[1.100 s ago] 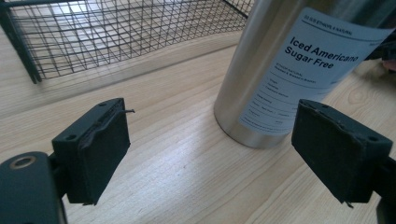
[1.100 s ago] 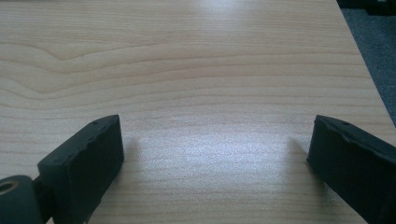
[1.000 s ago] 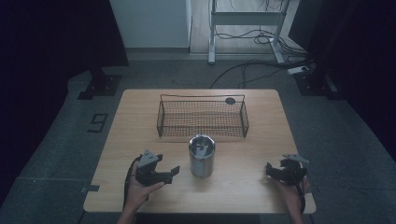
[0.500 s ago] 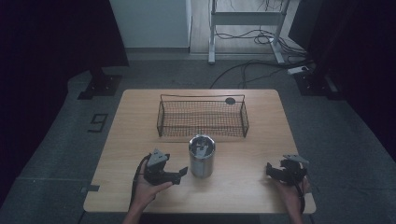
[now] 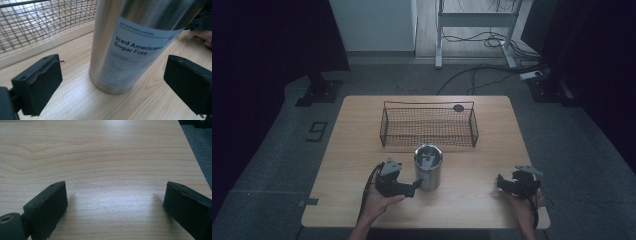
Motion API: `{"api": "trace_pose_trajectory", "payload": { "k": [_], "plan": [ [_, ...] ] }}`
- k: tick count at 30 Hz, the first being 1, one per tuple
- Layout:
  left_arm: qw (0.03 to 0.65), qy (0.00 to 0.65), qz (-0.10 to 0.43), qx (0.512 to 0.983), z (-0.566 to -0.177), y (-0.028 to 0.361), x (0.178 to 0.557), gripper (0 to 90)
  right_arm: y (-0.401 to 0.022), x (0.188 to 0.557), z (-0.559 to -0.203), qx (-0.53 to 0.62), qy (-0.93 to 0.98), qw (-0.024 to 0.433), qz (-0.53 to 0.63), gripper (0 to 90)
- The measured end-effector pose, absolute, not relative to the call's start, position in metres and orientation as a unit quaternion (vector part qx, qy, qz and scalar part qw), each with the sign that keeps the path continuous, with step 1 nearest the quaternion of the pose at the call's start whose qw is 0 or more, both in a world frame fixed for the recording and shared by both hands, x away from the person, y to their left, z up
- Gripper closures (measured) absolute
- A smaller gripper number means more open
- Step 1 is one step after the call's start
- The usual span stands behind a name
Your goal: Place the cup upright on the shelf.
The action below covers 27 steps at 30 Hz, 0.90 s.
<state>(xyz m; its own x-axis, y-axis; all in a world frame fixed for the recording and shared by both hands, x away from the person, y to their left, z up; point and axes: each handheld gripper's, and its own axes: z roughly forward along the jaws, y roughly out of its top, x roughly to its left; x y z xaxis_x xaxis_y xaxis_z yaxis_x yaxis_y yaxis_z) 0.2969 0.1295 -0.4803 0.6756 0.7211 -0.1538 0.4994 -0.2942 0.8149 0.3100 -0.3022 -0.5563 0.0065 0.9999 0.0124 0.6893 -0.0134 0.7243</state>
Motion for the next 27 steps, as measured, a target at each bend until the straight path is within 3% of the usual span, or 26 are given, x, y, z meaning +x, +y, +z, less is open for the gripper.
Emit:
{"api": "trace_pose_trajectory", "payload": {
  "k": [27],
  "plan": [
    [0.453,0.363,0.146,0.801,-0.484,0.082,0.314,0.0,-0.302,0.310,-0.556,0.654,0.646,0.276,0.282,5.0]
  ]
}}
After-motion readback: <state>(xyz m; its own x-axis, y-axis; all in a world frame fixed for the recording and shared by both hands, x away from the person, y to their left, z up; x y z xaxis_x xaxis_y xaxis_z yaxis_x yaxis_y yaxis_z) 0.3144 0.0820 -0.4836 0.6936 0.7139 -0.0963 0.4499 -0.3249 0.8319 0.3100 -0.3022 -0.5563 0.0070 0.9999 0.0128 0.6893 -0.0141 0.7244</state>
